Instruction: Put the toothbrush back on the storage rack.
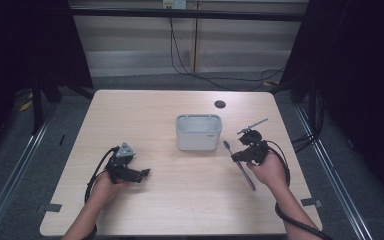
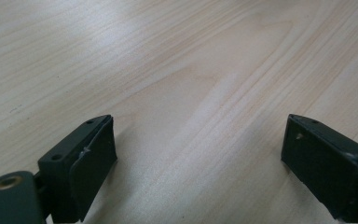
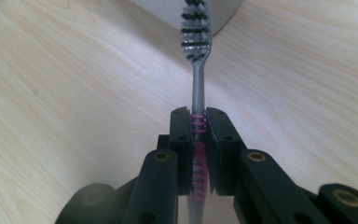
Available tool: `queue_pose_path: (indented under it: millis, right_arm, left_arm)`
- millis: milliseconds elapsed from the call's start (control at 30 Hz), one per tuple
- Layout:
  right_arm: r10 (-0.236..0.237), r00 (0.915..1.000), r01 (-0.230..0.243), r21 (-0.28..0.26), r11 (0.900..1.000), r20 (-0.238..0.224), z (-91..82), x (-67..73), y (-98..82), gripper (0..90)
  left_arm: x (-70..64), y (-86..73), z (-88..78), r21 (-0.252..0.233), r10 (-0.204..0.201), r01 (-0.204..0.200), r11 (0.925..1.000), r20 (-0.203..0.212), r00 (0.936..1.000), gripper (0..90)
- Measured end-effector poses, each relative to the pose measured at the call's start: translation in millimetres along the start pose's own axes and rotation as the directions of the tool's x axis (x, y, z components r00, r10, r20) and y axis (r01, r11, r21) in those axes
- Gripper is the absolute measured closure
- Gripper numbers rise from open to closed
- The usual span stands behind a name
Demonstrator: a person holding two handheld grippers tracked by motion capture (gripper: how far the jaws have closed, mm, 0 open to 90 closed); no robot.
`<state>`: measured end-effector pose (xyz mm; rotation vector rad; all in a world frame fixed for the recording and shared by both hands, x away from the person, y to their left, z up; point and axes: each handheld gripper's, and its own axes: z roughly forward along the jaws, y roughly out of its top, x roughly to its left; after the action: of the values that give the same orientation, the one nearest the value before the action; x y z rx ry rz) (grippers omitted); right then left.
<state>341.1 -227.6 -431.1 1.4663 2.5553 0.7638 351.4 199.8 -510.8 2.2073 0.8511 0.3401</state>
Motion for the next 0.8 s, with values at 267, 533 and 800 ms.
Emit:
queue_pose_path:
  millis: [267, 533, 800]
  right_arm:
    - [0.005, 1.0000, -0.005, -0.040, 0.999, -0.008, -10.0, -1.6, 1.7, 81.8]
    - [0.003, 1.0000, -0.002, -0.111, 0.994, 0.009, -20.6, -0.4, 3.8, 81.7]
    - [0.007, 0.9999, -0.005, -0.169, 0.986, 0.011, -28.4, 1.0, 7.7, 81.7]
  left_arm:
    - [0.0, 0.0, 0.0, 0.000, 0.000, 0.000, 1.0000, 0.000, 1.0000, 9.6]
    - [-0.1, 0.0, 0.0, 0.000, -0.001, 0.001, 1.0000, 0.001, 1.0000, 9.6]
    - [-0.1, 0.0, 0.0, 0.000, -0.001, 0.001, 1.0000, 0.001, 1.0000, 9.6]
